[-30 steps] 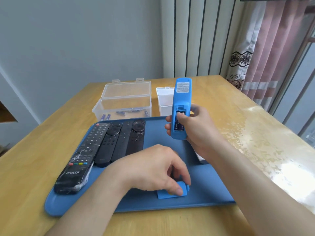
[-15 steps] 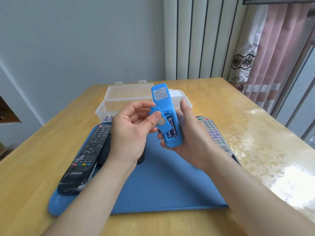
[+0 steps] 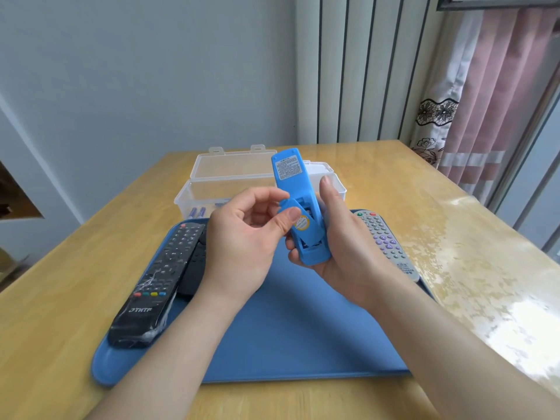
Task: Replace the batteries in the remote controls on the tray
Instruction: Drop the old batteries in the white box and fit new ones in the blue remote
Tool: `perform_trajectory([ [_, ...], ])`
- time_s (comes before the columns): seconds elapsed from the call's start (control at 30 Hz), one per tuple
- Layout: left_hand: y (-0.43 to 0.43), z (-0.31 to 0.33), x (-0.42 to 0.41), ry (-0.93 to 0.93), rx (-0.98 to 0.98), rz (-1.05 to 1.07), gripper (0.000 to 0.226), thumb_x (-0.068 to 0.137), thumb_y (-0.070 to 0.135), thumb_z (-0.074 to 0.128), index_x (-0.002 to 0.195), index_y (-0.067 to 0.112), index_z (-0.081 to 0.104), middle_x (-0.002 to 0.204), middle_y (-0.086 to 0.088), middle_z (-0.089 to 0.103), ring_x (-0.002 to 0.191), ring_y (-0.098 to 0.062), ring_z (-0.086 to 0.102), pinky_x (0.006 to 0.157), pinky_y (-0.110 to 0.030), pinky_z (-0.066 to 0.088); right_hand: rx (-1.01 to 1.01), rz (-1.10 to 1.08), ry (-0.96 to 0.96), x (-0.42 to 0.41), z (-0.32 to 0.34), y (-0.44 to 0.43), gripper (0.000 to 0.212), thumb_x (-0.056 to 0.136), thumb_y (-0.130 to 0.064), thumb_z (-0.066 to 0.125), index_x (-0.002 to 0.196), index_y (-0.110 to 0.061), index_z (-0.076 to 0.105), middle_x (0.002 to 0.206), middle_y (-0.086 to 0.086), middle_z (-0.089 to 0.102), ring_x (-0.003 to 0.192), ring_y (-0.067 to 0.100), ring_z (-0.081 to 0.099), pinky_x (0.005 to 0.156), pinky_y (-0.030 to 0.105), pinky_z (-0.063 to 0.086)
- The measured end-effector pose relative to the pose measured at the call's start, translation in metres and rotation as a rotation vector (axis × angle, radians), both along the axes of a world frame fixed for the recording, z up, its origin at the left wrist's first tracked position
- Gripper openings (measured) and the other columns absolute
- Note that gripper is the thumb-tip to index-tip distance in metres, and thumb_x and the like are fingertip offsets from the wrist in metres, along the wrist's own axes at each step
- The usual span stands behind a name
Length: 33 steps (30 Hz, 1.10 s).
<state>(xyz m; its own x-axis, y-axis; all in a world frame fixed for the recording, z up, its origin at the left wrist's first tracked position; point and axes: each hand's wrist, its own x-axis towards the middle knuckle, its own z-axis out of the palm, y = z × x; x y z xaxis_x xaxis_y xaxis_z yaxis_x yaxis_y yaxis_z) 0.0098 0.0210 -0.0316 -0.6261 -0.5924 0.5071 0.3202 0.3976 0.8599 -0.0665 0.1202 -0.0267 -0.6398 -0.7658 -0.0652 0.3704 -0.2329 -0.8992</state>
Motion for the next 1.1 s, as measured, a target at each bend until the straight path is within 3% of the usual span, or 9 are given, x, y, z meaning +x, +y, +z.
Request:
perform_trajectory([
  [0.13, 0.004, 0.006, 0.002, 0.025, 0.041, -0.039, 0.018, 0.081, 0.004, 0.073, 0.086, 0.021, 0.07, 0.074, -0.007, 0.065, 0.053, -0.011, 0.06, 0.059, -0.024, 0.054, 0.011, -0.032, 0.025, 0.0, 0.002, 0.002, 0.055, 0.097, -0.057, 0.037, 0.106, -0.013, 0.069, 0.071, 0.007, 0.059, 0.06, 0.019, 0.053, 0.057, 0.03, 0.047],
  [0.47, 0.0, 0.005, 0.002, -0.021, 0.104, -0.081, 0.015, 0.084, 0.004, 0.07, 0.086, 0.018, 0.071, 0.067, 0.003, 0.069, 0.051, -0.01, 0.058, 0.056, -0.02, 0.051, -0.009, 0.06, 0.063, 0.0, 0.0, 0.001, 0.063, 0.097, -0.06, 0.033, 0.115, -0.009, 0.065, 0.075, 0.01, 0.055, 0.062, 0.019, 0.051, 0.058, 0.029, 0.044],
  [0.67, 0.002, 0.001, 0.001, 0.029, -0.097, -0.019, 0.021, 0.08, 0.012, 0.074, 0.086, 0.032, 0.072, 0.075, -0.007, 0.065, 0.054, -0.022, 0.059, 0.054, -0.035, 0.055, -0.044, 0.09, 0.063, 0.002, -0.001, 0.0, 0.062, 0.098, -0.06, 0.031, 0.117, -0.013, 0.067, 0.084, 0.011, 0.056, 0.063, 0.018, 0.048, 0.059, 0.029, 0.043],
  [0.77, 0.003, -0.003, -0.002, 0.043, -0.191, 0.062, 0.018, 0.077, 0.022, 0.072, 0.088, 0.036, 0.071, 0.086, 0.005, 0.061, 0.065, -0.022, 0.061, 0.057, -0.038, 0.055, -0.049, 0.101, 0.054, 0.0, -0.001, 0.001, 0.062, 0.097, -0.061, 0.031, 0.12, -0.014, 0.065, 0.095, 0.013, 0.055, 0.066, 0.018, 0.048, 0.06, 0.029, 0.042],
  [0.87, 0.001, -0.01, -0.005, 0.038, -0.259, 0.131, 0.019, 0.078, 0.027, 0.072, 0.091, 0.04, 0.07, 0.091, 0.011, 0.056, 0.076, -0.021, 0.06, 0.06, -0.046, 0.055, -0.055, 0.107, 0.041, -0.002, -0.004, 0.001, 0.064, 0.096, -0.062, 0.032, 0.124, -0.013, 0.063, 0.1, 0.013, 0.056, 0.084, 0.027, 0.046, 0.064, 0.03, 0.042],
  [0.93, -0.002, -0.012, -0.005, 0.048, -0.319, 0.161, 0.019, 0.078, 0.028, 0.072, 0.095, 0.036, 0.072, 0.09, 0.011, 0.056, 0.075, -0.02, 0.06, 0.057, -0.042, 0.054, -0.053, 0.086, 0.023, -0.001, -0.004, 0.0, 0.062, 0.096, -0.061, 0.034, 0.123, -0.014, 0.064, 0.1, 0.012, 0.058, 0.091, 0.028, 0.046, 0.067, 0.032, 0.042],
  [1.1, 0.0, -0.012, -0.006, 0.05, -0.429, 0.234, 0.02, 0.08, 0.026, 0.071, 0.098, 0.019, 0.077, 0.089, 0.01, 0.059, 0.072, -0.003, 0.056, 0.061, -0.016, 0.044, -0.04, 0.035, 0.012, 0.003, -0.003, 0.0, 0.054, 0.097, -0.056, 0.038, 0.123, -0.016, 0.064, 0.104, 0.012, 0.065, 0.094, 0.026, 0.057, 0.081, 0.039, 0.045],
])
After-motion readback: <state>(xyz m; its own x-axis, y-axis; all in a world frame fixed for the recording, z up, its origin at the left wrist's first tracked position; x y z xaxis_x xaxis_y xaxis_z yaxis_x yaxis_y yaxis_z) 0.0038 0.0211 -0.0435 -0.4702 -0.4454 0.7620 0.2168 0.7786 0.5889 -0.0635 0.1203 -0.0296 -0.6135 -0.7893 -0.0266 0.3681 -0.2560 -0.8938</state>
